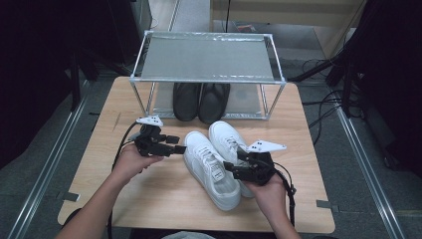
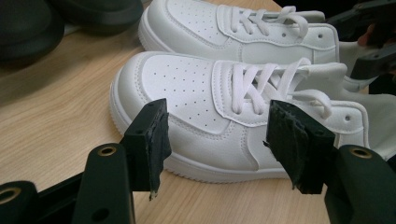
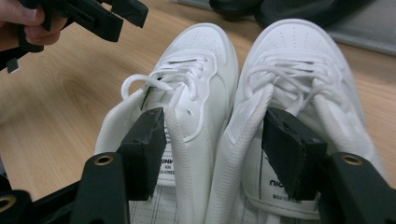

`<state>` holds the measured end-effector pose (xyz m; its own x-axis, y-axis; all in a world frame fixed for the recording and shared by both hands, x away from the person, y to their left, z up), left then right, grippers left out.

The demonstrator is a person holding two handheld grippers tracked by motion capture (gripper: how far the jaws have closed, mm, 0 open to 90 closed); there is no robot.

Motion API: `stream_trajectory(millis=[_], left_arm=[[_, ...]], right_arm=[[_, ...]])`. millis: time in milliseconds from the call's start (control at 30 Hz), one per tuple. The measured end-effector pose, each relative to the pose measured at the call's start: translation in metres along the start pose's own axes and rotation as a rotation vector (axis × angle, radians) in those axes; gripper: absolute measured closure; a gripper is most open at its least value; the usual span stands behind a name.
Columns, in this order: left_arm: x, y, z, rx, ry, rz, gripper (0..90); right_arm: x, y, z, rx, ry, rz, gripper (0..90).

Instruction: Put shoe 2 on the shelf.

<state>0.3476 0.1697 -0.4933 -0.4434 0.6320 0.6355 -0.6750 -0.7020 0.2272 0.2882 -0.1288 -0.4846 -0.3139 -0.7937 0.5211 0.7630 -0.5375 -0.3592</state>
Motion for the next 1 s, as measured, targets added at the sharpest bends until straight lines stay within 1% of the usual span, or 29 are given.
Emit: stream_trajectory(millis=[33,67,100,167,200,267,400,500,567,633,800,933,1000], left_arm=[[0.0,0.0,0.0,-0.004,0.003,-0.001,39.7],[0.0,0.001,0.0,-0.005,0.002,-0.002,39.7],[0.0,0.001,0.0,-0.008,-0.002,-0.003,39.8],[-0.001,0.001,0.0,-0.009,-0.008,-0.003,39.8],[-0.001,0.001,0.0,-0.007,-0.009,-0.001,39.8],[-0.002,0.001,-0.001,-0.016,-0.018,0.003,39.8],[-0.002,0.002,-0.001,-0.017,-0.021,0.004,39.8],[-0.002,0.002,0.0,-0.015,-0.013,0.008,39.8],[-0.002,0.001,0.0,-0.014,-0.016,0.007,39.8],[-0.002,0.001,0.0,-0.013,-0.016,0.006,39.8],[-0.002,0.001,0.0,-0.013,-0.013,0.006,39.9],[-0.001,0.0,0.0,-0.009,-0.011,0.009,39.9],[0.0,0.0,0.0,-0.005,-0.005,0.01,39.9]], right_arm=[[-0.003,0.0,-0.002,-0.012,-0.006,0.009,40.4],[-0.005,-0.001,-0.003,-0.005,-0.012,0.003,40.0],[-0.006,-0.003,-0.003,0.018,-0.012,-0.011,39.0],[-0.009,-0.005,-0.005,0.036,-0.009,-0.028,37.9],[-0.011,-0.007,-0.005,0.049,-0.01,-0.041,38.7],[-0.013,-0.008,-0.006,0.068,-0.023,-0.06,40.0],[-0.015,-0.006,-0.007,0.078,-0.043,-0.069,41.3],[-0.019,-0.009,-0.009,0.118,-0.072,-0.103,41.9],[-0.02,-0.009,-0.01,0.13,-0.079,-0.124,44.7],[-0.021,-0.009,-0.01,0.134,-0.076,-0.144,47.6],[-0.02,-0.008,-0.009,0.123,-0.073,-0.141,53.1],[-0.022,-0.008,-0.009,0.13,-0.088,-0.142,56.2],[-0.022,-0.008,-0.008,0.124,-0.091,-0.142,58.7]])
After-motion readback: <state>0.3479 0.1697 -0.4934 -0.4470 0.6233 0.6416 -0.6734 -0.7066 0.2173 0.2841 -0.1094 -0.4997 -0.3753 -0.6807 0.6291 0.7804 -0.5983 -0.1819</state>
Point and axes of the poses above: each handheld gripper's, and its own axes: x roughly backward along the jaws, z roughly out of its top, y roughly to its right, the point moved 3 cm from there along -x, roughly forward along the jaws, and after that the axes turned 13 degrees about z, right-handed, at the moved point
